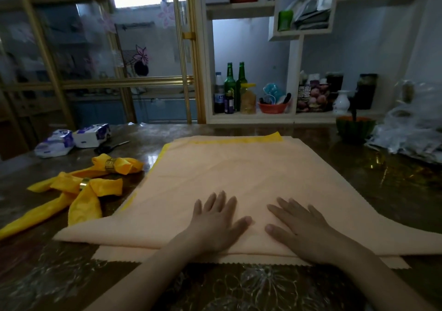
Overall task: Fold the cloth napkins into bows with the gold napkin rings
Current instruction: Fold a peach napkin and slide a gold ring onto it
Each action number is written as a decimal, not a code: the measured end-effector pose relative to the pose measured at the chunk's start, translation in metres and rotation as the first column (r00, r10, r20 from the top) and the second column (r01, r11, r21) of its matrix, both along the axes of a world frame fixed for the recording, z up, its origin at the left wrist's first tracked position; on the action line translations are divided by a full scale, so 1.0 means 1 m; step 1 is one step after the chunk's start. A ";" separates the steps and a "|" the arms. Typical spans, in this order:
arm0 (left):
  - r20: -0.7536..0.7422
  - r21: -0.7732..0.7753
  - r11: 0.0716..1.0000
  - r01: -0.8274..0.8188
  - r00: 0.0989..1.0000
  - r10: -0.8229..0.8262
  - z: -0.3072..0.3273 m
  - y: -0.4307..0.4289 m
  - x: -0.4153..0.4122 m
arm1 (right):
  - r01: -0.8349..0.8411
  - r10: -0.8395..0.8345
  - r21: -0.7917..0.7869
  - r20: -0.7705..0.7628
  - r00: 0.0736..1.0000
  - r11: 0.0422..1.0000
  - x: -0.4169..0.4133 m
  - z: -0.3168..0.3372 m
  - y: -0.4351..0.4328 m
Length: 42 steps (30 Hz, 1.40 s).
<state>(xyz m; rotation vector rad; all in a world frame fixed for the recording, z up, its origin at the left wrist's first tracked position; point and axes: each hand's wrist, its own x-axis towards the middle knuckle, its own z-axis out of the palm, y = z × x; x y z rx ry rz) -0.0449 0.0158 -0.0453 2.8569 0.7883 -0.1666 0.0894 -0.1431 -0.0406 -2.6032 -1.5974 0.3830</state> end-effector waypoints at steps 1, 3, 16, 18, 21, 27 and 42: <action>0.017 0.008 1.000 -0.006 1.000 0.005 0.000 0.002 0.001 | 0.004 -0.004 0.007 -0.003 1.000 1.000 0.002 0.000 0.002; 0.081 0.016 1.000 -0.005 0.997 0.003 0.002 0.006 0.004 | 0.010 -0.010 0.025 0.001 1.000 1.000 0.006 0.000 0.007; 0.194 0.042 0.984 0.175 0.964 -0.180 0.008 -0.010 -0.008 | -0.100 0.052 0.232 0.205 0.977 0.968 -0.015 0.002 0.014; 0.081 0.054 0.988 0.147 0.985 -0.151 0.005 -0.013 -0.003 | -0.141 0.114 0.240 0.126 0.986 0.961 -0.026 0.002 0.020; -0.025 0.043 0.990 0.133 0.991 -0.132 0.007 -0.018 0.000 | -0.106 0.098 0.149 0.060 0.993 0.983 -0.019 -0.002 0.019; -0.041 0.095 0.985 0.146 0.989 -0.142 0.006 -0.022 -0.002 | -0.018 0.017 0.013 0.074 0.997 1.000 0.008 0.000 -0.013; 0.310 -0.145 0.986 -0.077 0.943 0.119 0.047 0.081 0.016 | 0.162 -0.214 0.342 0.121 0.969 0.926 0.027 0.038 -0.010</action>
